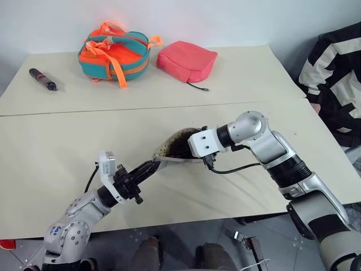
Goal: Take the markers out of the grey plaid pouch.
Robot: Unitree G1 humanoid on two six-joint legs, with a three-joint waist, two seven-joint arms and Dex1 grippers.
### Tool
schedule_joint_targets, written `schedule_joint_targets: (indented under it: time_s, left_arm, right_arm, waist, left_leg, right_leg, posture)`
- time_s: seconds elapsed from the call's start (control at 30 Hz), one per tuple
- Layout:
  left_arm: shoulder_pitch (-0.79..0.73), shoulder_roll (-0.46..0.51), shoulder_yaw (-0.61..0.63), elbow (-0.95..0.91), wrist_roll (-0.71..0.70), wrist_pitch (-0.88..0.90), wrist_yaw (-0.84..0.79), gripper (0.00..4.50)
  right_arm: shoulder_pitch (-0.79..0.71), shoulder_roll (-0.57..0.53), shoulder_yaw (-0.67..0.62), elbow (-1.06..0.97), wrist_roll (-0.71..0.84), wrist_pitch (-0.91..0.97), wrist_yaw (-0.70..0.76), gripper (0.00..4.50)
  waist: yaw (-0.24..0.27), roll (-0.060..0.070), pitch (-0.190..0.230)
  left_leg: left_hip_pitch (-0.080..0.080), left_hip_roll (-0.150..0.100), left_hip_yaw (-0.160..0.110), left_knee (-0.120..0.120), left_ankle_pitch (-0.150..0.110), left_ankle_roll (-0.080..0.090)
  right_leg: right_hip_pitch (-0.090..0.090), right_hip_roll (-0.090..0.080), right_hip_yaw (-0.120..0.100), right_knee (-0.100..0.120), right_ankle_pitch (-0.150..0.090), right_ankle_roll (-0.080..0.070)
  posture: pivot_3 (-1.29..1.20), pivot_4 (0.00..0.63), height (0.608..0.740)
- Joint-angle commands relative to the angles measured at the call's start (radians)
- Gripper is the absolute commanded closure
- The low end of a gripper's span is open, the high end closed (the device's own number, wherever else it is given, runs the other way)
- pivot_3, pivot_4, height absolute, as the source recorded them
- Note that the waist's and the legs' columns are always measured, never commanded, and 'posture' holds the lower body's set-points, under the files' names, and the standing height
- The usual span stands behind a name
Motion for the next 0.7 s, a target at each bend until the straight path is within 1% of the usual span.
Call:
schedule_joint_targets:
  time_s: [0.03,0.2,0.33,0.43,0.5,0.53,0.57,0.63,0.7]
  left_arm:
    - [-0.013,0.01,0.016,-0.01,-0.03,0.004,-0.016,4.5]
    - [-0.008,0.007,-0.003,-0.011,-0.012,0.002,-0.021,4.5]
    - [0.0,0.001,-0.016,-0.022,-0.004,-0.002,-0.021,4.5]
    - [-0.001,-0.001,-0.016,-0.021,0.002,-0.007,-0.019,4.5]
    - [-0.003,-0.001,-0.014,-0.02,0.006,-0.011,-0.019,4.5]
    - [-0.004,-0.001,-0.012,-0.018,0.008,-0.013,-0.019,4.5]
    - [-0.005,-0.001,-0.009,-0.017,0.009,-0.013,-0.017,4.5]
    - [-0.003,0.002,-0.005,-0.016,0.024,-0.023,-0.014,4.5]
    - [0.0,0.006,0.006,-0.011,0.048,-0.048,-0.011,4.5]
  right_arm:
    - [-0.01,0.031,0.013,0.006,-0.038,-0.02,-0.044,2.23]
    - [-0.016,0.061,0.051,0.138,-0.141,-0.109,-0.129,2.23]
    - [-0.038,0.073,0.05,0.208,-0.173,-0.153,-0.175,2.23]
    - [-0.026,0.085,0.054,0.222,-0.17,-0.149,-0.165,2.8]
    - [-0.02,0.086,0.05,0.22,-0.164,-0.157,-0.16,3.36]
    - [-0.021,0.089,0.038,0.213,-0.15,-0.15,-0.158,3.72]
    - [-0.024,0.088,0.028,0.205,-0.141,-0.148,-0.155,3.89]
    - [-0.026,0.078,0.0,0.174,-0.101,-0.123,-0.129,3.89]
    - [-0.026,0.061,-0.053,0.117,-0.015,-0.075,-0.083,3.89]
  waist:
    - [0.0,0.0,0.0]
    - [-0.001,0.0,0.0]
    - [-0.001,0.0,0.0]
    - [-0.001,0.0,0.0]
    - [-0.002,0.0,0.0]
    - [-0.002,0.0,0.0]
    - [-0.002,0.0,0.0]
    - [-0.001,0.0,0.0]
    - [-0.001,0.0,0.0]
  left_leg:
    - [0.0,0.0,0.0,0.0,0.0,0.0]
    - [0.0,0.0,0.001,0.0,0.0,0.0]
    - [0.0,0.0,0.001,0.0,0.0,0.0]
    - [0.0,0.0,0.001,0.0,0.0,0.0]
    - [0.0,0.0,0.001,0.0,0.0,0.0]
    - [0.0,0.0,0.001,0.0,0.0,0.0]
    - [0.0,0.0,0.001,0.0,0.0,0.0]
    - [0.0,0.0,0.001,0.0,0.0,0.0]
    - [0.0,0.0,0.001,0.0,0.0,0.0]
  right_leg:
    - [0.0,0.0,0.0,0.0,0.0,0.0]
    - [0.0,0.0,0.0,0.0,0.0,0.0]
    - [0.0,0.0,0.0,0.0,0.0,0.0]
    - [0.0,0.0,0.0,0.001,0.0,0.0]
    - [0.0,0.0,0.0,0.001,0.0,0.0]
    - [0.0,0.0,0.0,0.001,0.0,0.0]
    - [0.0,0.0,0.0,0.001,0.0,0.0]
    - [0.0,0.0,0.0,0.001,0.0,0.0]
    - [0.0,0.0,0.0,0.001,0.0,0.0]
  posture:
    - [0.0,0.15,0.74]
    - [0.0,0.15,0.74]
    - [0.0,0.15,0.74]
    - [0.0,0.15,0.74]
    - [0.0,0.15,0.74]
    - [0.0,0.15,0.74]
    - [0.0,0.15,0.74]
    - [0.0,0.15,0.74]
    - [0.0,0.15,0.74]
